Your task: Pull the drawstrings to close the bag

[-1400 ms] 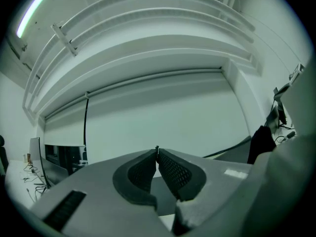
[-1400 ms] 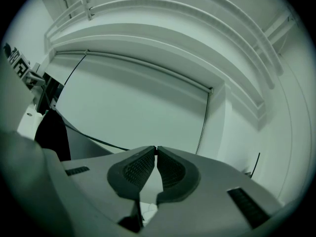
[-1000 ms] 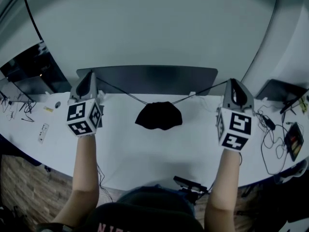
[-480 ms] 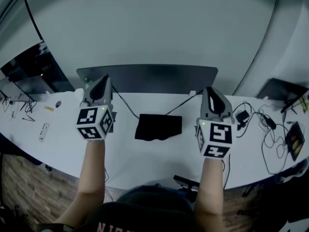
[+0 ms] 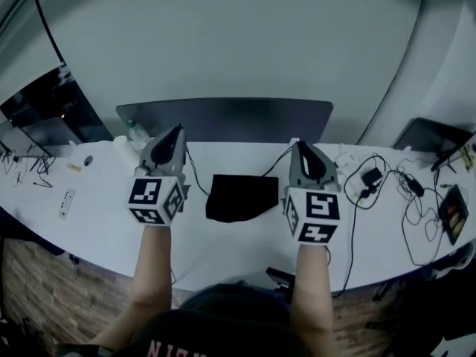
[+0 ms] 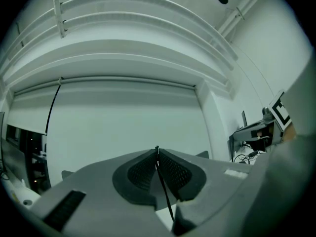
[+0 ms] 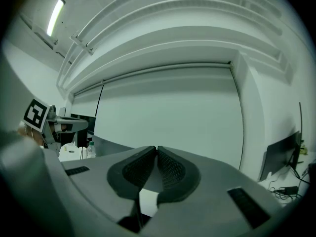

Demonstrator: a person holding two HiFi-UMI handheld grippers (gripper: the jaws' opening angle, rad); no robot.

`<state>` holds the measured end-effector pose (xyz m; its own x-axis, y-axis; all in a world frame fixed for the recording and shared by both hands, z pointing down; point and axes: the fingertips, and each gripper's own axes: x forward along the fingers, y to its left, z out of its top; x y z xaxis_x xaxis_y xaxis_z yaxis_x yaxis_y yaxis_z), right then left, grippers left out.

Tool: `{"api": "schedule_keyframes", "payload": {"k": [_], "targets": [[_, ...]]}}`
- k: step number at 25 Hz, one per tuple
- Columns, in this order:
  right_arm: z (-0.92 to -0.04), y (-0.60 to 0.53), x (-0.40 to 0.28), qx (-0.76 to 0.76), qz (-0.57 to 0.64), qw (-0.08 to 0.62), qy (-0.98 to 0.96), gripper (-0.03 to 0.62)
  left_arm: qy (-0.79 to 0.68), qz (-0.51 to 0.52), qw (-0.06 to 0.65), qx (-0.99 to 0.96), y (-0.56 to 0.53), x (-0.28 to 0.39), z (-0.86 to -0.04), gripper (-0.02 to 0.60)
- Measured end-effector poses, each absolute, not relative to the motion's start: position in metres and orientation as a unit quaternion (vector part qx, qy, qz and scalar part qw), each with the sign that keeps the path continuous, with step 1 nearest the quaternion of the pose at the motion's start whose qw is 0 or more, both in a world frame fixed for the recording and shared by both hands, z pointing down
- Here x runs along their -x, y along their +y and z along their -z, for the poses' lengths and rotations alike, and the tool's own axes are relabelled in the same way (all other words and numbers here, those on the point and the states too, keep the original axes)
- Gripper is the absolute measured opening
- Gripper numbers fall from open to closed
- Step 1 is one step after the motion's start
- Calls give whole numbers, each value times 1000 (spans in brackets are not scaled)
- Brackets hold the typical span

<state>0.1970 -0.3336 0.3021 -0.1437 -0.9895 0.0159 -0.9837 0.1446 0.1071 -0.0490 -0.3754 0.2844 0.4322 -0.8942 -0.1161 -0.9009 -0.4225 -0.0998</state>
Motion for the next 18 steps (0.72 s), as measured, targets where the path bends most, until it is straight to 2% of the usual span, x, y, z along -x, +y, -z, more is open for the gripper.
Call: {"api": "schedule_keyframes", "payload": {"k": [6,18], "targets": [[-309,-327,-186,-642,44,47,-764,9,528,-61,56,845,-361,53,-286,17],[-303,-323,-178,-640,65,63,-763,9,525,-67,69,846,-353,54,-277,17]]}}
